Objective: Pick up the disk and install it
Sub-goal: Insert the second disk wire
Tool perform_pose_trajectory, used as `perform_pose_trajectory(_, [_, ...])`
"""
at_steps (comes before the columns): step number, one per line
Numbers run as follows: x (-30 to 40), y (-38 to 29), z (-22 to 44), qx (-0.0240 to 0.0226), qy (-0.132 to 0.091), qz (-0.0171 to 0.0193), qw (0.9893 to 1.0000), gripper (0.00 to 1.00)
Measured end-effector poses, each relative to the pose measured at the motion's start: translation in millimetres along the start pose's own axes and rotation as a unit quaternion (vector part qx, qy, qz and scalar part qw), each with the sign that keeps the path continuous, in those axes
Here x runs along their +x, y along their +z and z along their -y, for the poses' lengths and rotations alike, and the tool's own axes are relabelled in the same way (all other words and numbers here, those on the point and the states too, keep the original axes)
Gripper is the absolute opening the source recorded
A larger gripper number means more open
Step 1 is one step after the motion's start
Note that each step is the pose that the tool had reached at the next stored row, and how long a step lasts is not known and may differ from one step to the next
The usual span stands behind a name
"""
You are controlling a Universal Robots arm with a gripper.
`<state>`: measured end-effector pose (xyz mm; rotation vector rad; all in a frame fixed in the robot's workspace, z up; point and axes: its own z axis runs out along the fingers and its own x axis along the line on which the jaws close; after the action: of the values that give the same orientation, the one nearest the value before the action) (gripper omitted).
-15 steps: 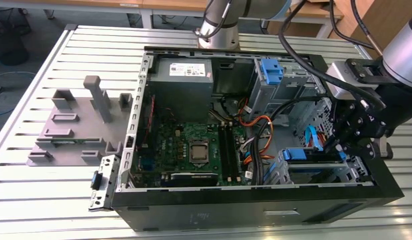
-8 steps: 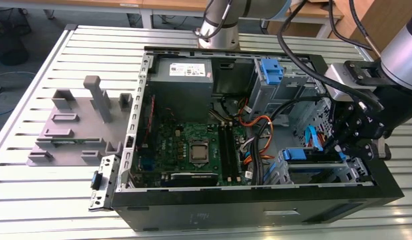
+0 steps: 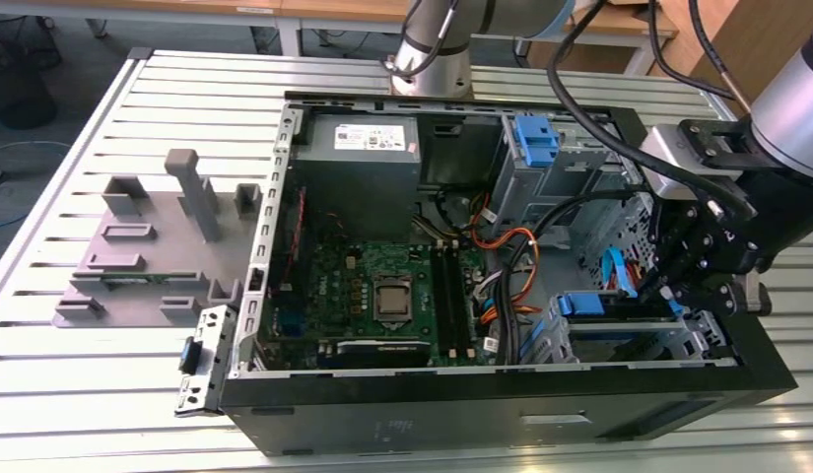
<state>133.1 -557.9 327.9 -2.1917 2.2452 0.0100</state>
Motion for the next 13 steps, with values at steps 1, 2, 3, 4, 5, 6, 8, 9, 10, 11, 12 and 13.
perform_pose_trajectory(1, [-0.1,0.4,0.0,0.0,0.0,0.0005,1.0,0.16])
perform_pose_trajectory(2, [0.0,0.6,0.0,0.0,0.0,0.0006,1.0,0.17])
perform_pose_trajectory(3, [0.0,0.6,0.0,0.0,0.0,0.0006,1.0,0.23])
perform_pose_trajectory(4, [0.0,0.4,0.0,0.0,0.0,0.0004,1.0,0.23])
perform_pose_trajectory(5, [0.0,0.2,0.0,0.0,0.0,0.0001,1.0,0.3])
perform_pose_trajectory(6, [0.0,0.2,0.0,0.0,0.0,0.0001,1.0,0.3])
perform_pose_trajectory(8, [0.0,0.1,0.0,0.0,0.0,0.0,1.0,0.3])
perform_pose_trajectory(9, [0.0,0.0,0.0,0.0,0.0,0.0,1.0,0.3])
perform_pose_trajectory(10, [0.0,-0.7,0.0,0.0,0.0,0.0,1.0,0.3])
perform_pose_trajectory(11, [0.0,-1.5,0.0,0.0,0.0,0.0,1.0,0.3])
perform_pose_trajectory(12, [0.0,-2.7,0.0,0.0,0.0,0.0001,1.0,0.3])
perform_pose_trajectory(13, [0.0,-4.6,0.0,0.0,0.0,0.0001,1.0,0.3])
